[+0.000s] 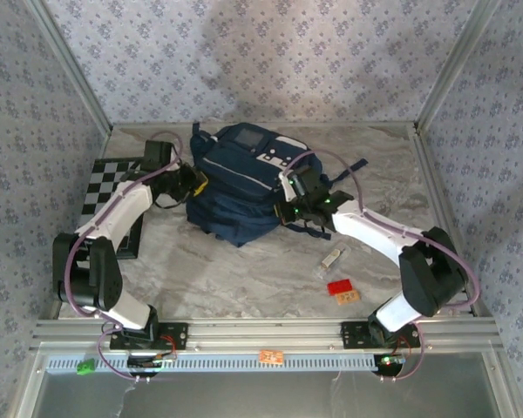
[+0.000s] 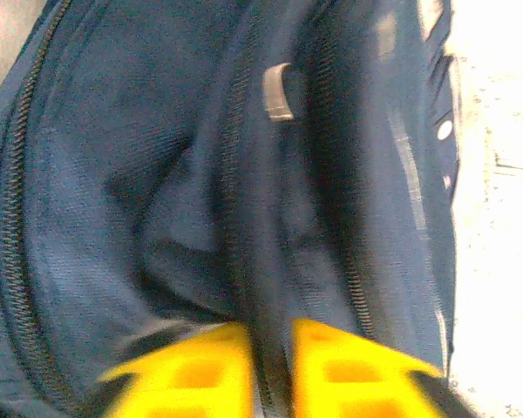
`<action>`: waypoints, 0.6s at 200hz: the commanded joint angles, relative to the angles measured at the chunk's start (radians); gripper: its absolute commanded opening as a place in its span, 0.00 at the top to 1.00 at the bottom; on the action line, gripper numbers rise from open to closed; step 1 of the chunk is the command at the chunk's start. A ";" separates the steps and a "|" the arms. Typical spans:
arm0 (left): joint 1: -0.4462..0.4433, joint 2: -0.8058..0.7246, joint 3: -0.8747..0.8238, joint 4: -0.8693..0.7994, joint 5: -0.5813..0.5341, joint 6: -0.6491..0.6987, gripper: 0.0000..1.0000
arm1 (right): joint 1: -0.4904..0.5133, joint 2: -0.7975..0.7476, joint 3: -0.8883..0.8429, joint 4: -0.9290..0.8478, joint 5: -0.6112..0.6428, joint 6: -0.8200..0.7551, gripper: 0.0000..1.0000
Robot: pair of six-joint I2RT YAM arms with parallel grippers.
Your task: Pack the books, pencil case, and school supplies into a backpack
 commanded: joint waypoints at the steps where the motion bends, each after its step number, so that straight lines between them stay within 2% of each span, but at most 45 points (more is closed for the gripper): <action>1: -0.007 -0.006 0.046 0.147 0.068 0.071 0.58 | 0.063 0.075 0.070 -0.052 -0.043 0.034 1.00; 10: -0.013 -0.033 0.023 0.130 0.050 0.054 0.50 | 0.081 0.095 0.084 -0.026 -0.054 0.056 1.00; 32: -0.044 -0.138 -0.114 0.101 -0.022 -0.079 0.45 | 0.098 0.118 0.098 0.017 -0.070 0.115 1.00; 64: -0.193 -0.263 -0.332 0.192 -0.150 -0.348 0.41 | 0.111 0.129 0.096 0.020 -0.050 0.128 1.00; 84: -0.284 -0.232 -0.374 0.291 -0.205 -0.475 0.42 | 0.111 0.129 0.085 0.019 -0.044 0.125 1.00; 120: -0.369 -0.089 -0.258 0.310 -0.316 -0.522 0.45 | 0.112 0.140 0.082 0.023 -0.047 0.121 1.00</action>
